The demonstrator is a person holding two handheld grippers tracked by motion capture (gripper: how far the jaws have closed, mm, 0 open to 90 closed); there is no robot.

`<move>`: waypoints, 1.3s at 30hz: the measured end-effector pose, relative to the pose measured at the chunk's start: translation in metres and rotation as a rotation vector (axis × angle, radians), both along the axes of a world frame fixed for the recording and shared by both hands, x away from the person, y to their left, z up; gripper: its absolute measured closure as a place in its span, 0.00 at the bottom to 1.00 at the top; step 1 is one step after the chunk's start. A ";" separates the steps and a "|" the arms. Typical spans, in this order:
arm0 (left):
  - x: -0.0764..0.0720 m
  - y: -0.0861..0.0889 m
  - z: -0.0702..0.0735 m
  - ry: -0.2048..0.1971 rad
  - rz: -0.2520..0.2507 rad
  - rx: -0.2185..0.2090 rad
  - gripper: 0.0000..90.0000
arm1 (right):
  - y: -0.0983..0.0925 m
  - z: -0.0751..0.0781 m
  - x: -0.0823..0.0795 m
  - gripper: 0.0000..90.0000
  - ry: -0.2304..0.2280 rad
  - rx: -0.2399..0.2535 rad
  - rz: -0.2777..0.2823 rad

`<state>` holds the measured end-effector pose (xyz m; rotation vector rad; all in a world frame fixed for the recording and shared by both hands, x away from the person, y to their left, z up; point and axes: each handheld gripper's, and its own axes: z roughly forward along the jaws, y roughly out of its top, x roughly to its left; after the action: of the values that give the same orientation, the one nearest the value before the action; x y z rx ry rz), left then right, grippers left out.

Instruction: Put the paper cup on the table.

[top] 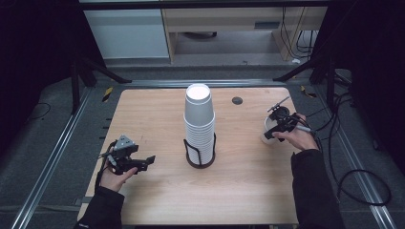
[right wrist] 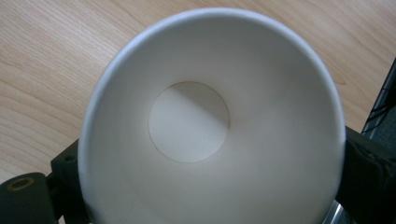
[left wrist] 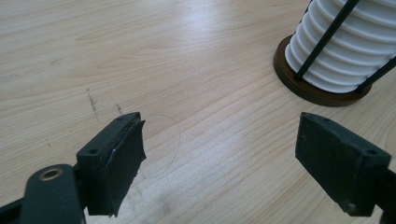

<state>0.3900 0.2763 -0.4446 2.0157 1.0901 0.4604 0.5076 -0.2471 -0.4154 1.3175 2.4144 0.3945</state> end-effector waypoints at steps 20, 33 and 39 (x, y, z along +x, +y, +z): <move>0.001 -0.001 -0.002 0.011 -0.011 0.006 0.16 | 0.001 -0.014 0.007 0.06 0.049 -0.036 0.014; 0.000 0.000 -0.001 0.009 -0.012 0.006 0.16 | 0.001 0.005 -0.006 0.01 -0.018 0.045 0.022; 0.000 0.001 -0.001 0.008 -0.010 0.010 0.16 | 0.000 0.031 -0.031 0.01 -0.131 0.086 0.058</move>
<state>0.3900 0.2770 -0.4460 2.0324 1.0838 0.4539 0.4770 -0.2475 -0.3846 1.2181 2.3537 0.5887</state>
